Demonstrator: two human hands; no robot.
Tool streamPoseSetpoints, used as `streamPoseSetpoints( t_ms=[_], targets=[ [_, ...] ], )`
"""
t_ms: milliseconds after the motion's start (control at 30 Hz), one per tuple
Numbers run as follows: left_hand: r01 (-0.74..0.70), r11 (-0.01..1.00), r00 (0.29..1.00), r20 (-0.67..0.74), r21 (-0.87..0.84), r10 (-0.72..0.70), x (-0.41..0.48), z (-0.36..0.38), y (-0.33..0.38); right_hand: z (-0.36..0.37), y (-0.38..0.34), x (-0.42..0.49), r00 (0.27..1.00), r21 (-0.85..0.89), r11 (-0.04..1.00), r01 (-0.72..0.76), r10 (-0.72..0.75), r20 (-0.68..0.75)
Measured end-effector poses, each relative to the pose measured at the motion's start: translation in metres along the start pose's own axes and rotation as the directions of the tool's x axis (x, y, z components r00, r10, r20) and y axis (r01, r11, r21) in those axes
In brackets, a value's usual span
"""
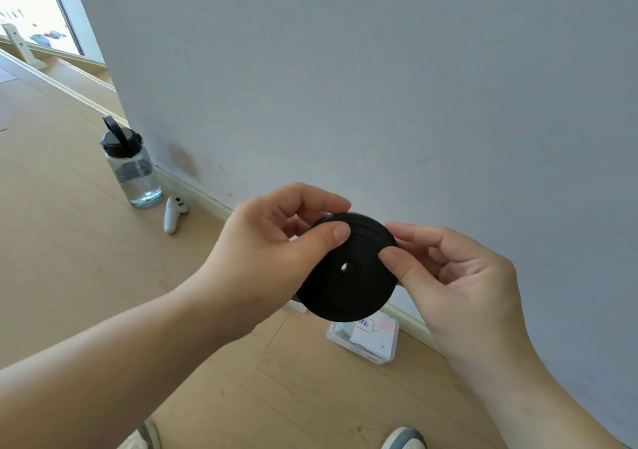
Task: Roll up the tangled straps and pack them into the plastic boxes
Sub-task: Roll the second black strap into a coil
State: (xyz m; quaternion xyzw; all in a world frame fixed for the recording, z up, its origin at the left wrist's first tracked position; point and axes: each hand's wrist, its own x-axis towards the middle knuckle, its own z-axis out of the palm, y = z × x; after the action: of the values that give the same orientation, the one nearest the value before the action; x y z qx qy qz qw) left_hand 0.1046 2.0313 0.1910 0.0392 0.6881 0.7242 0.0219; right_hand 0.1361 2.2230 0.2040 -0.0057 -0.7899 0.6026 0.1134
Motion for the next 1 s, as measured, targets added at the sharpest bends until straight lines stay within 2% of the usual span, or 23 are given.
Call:
streamPoseSetpoints(
  t_ms=[100,200,267,333,433,500,600,667,733,800,867,1000],
  targets=[
    [0.078,0.99,0.996,0.052,-0.114,-0.072,-0.001,-0.001,0.003,-0.001,0.001,0.002,1.0,0.003,1.0,-0.01,0.01,-0.006],
    [0.135,0.989,0.977,0.175,-0.058,-0.123,0.002,-0.007,0.002,-0.004,0.001,0.004,1.0,-0.051,0.999,0.012,-0.013,-0.019],
    [0.109,0.992,0.972,0.204,0.059,-0.119,0.004,-0.008,0.002,-0.007,0.0,0.005,0.999,-0.102,0.994,0.044,-0.044,-0.003],
    [0.032,0.97,0.969,0.229,0.239,-0.089,0.002,-0.006,0.001,-0.008,0.0,0.004,0.992,-0.189,0.975,0.12,-0.108,0.071],
    [-0.071,0.937,0.958,0.285,0.343,-0.032,-0.002,-0.002,0.001,-0.004,0.0,-0.001,0.973,-0.27,0.938,0.217,-0.187,0.135],
    [-0.086,0.939,0.969,0.245,0.333,0.001,-0.003,-0.002,-0.001,-0.002,0.0,-0.001,0.987,-0.216,0.965,0.146,-0.128,0.095],
    [-0.035,0.978,0.991,0.137,0.208,0.007,-0.001,-0.003,-0.003,-0.005,0.002,0.001,0.998,-0.126,0.99,0.063,-0.059,0.034],
    [-0.004,0.993,0.996,0.094,0.117,-0.007,0.0,-0.004,-0.003,-0.008,0.001,0.002,0.998,-0.109,0.993,0.042,-0.037,0.044],
    [-0.011,0.995,0.997,0.074,0.094,0.004,0.0,-0.006,-0.002,-0.009,0.001,0.001,0.998,-0.093,0.995,0.031,-0.025,0.057],
    [-0.017,0.991,0.995,0.102,0.134,0.004,0.0,-0.006,-0.001,-0.009,0.001,0.001,0.998,-0.104,0.994,0.042,-0.038,0.04],
    [-0.045,0.965,0.988,0.154,0.257,0.005,-0.003,-0.004,-0.002,-0.011,0.001,0.002,0.995,-0.168,0.981,0.097,-0.092,0.037],
    [-0.092,0.932,0.982,0.186,0.35,0.027,-0.009,0.001,-0.004,-0.01,0.003,0.003,0.963,-0.318,0.912,0.259,-0.22,0.153]
  ],
)
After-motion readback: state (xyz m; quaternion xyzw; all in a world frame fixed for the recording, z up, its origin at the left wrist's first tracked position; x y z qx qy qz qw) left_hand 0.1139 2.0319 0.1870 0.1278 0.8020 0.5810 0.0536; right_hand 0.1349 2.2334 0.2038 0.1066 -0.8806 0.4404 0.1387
